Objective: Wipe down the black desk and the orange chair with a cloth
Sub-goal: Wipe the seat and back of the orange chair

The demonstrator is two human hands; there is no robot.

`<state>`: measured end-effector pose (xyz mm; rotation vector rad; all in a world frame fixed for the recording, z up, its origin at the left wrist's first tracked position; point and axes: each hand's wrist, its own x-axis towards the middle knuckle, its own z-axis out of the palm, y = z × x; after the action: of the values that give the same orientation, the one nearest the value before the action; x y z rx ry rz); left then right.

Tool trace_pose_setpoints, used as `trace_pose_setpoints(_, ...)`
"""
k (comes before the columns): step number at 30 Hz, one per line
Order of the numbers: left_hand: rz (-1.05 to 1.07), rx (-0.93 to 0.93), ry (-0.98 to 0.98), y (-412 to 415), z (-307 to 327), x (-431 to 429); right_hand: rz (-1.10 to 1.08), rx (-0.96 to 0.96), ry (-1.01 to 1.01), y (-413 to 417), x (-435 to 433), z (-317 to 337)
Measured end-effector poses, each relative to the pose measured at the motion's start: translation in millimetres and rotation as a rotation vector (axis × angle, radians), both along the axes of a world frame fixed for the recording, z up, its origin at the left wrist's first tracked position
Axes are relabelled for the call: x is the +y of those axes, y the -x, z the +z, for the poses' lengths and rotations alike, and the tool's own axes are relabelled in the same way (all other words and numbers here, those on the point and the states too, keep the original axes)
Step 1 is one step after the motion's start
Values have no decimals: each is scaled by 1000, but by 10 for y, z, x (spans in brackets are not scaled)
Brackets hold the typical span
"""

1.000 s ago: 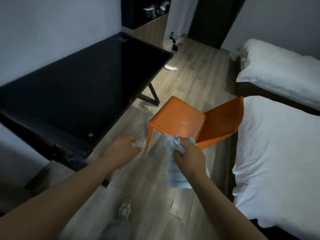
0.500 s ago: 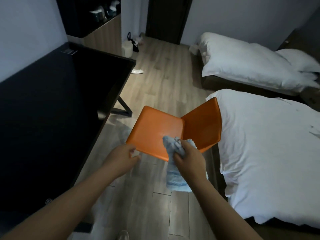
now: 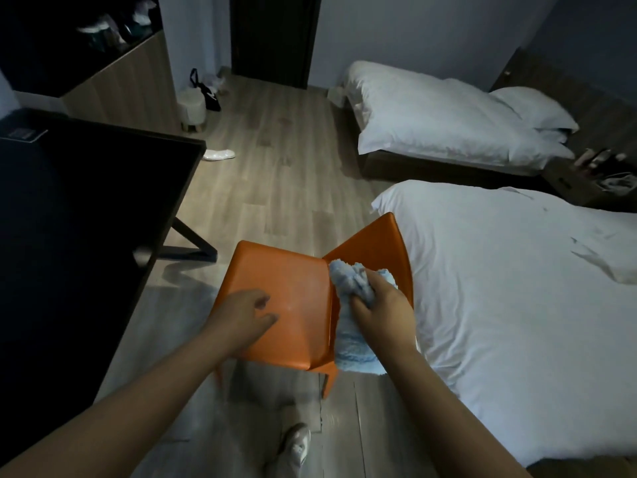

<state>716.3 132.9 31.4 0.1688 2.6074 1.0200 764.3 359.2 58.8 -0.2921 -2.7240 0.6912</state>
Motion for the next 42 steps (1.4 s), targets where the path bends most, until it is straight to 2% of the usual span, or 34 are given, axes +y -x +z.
trace_pose_setpoints(6, -34, -1, 13, 934, -138, 607, -29, 7, 35, 926, 570, -130)
trace_pose_setpoints(11, -44, -94, -57, 1519, -440, 1010, -48, -16, -14, 1510, 1047, -269)
trace_pose_setpoints(14, -82, -80, -48, 1856, -686, 1190, -63, -17, -39, 1811, 1224, -443)
trace_pose_setpoints(21, -239, 100, -156, 2359, -1391, 1679, -132, 73, -115, 2164, 1480, -1129)
trace_pose_setpoints(25, -326, 221, -189, 2582, -2004, 1898, -150, 150, -278, 2337, 1665, -1574)
trace_pose_setpoints(30, -340, 401, -346, 2742, -2691, 2181, -220, 206, -438, 2348, 1796, -2191)
trace_pose_setpoints(34, -391, 500, -392, 2728, -3244, 2227, -228, 244, -565, 2276, 1753, -2556)
trace_pose_setpoints(38, -355, 547, -429, 2672, -3550, 2114, -184, 252, -398, 2227, 1544, -2907)
trace_pose_setpoints(42, -313, 499, -304, 2751, -3756, 1733, -157, 120, -227, 2309, 1254, -3365)
